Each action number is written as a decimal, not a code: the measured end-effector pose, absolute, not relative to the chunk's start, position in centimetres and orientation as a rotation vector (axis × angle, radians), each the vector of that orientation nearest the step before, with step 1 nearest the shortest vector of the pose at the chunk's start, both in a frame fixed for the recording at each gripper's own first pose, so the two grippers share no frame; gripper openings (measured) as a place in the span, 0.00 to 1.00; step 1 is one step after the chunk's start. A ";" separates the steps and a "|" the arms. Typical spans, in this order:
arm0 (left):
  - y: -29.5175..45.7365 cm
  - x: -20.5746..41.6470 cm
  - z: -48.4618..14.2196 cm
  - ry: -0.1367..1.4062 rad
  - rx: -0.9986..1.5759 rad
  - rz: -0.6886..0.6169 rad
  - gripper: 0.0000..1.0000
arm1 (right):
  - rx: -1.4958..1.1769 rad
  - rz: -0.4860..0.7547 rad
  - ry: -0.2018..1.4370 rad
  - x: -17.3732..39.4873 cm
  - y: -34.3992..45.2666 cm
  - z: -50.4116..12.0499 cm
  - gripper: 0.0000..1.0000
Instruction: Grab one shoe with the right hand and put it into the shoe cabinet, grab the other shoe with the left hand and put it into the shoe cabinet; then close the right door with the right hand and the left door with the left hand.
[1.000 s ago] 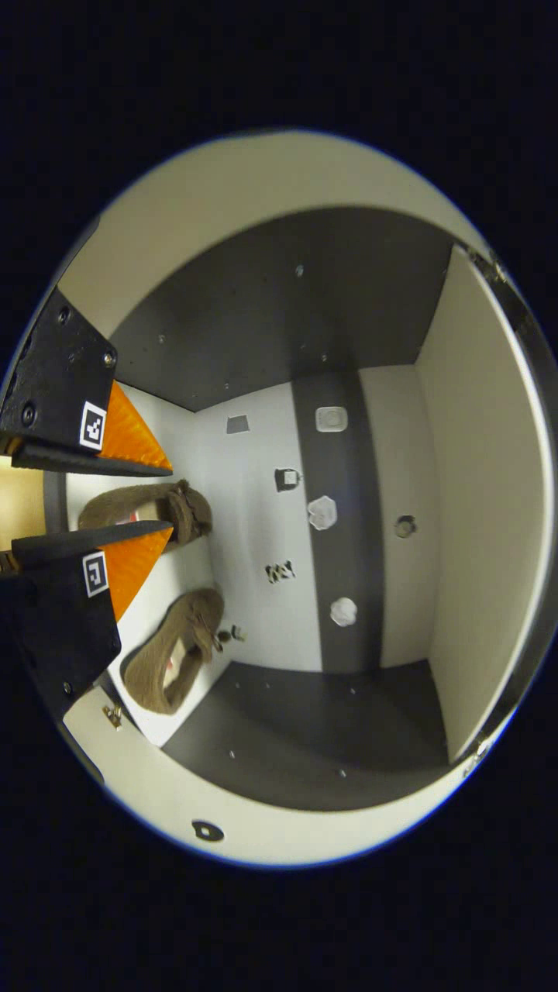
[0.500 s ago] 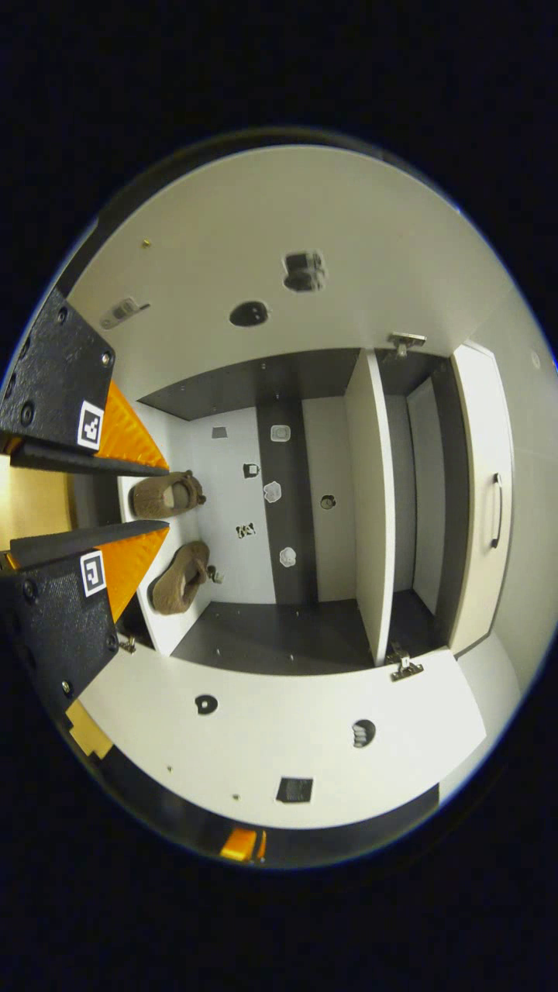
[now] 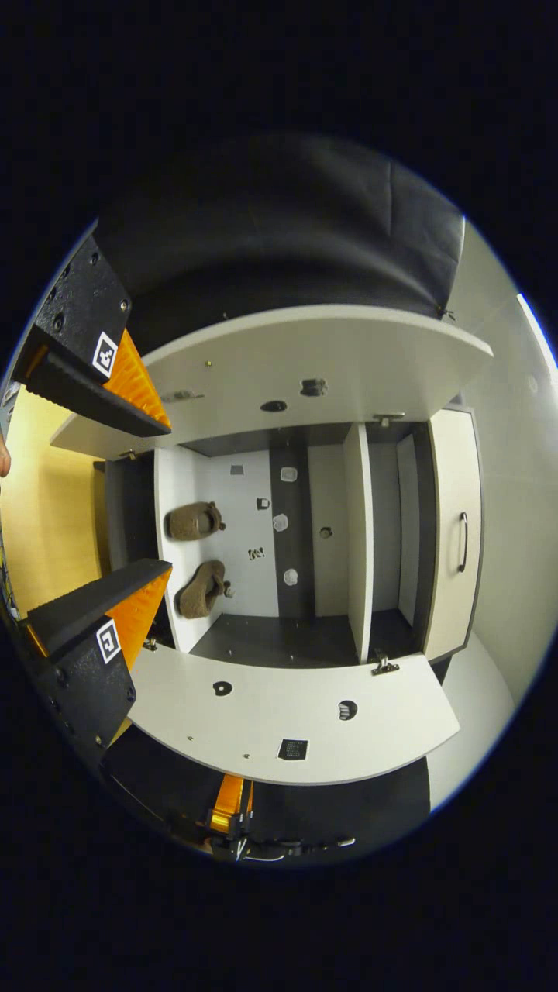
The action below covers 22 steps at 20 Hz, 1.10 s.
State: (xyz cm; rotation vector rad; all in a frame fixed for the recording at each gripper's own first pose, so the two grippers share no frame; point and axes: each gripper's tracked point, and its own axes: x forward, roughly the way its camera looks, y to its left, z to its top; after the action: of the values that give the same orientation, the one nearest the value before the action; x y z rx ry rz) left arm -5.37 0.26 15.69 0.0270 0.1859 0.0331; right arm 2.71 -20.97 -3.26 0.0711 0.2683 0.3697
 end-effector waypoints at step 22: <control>12.4 -6.6 16.3 0.147 -0.018 0.171 0.99 | 0.137 0.549 0.324 10.8 0.7 -7.0 0.74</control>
State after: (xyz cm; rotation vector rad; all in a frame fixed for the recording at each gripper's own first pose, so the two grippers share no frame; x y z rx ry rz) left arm -6.60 12.39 16.34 -0.0184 0.1471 0.1712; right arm 10.80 0.66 -7.03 0.1374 0.3240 0.5491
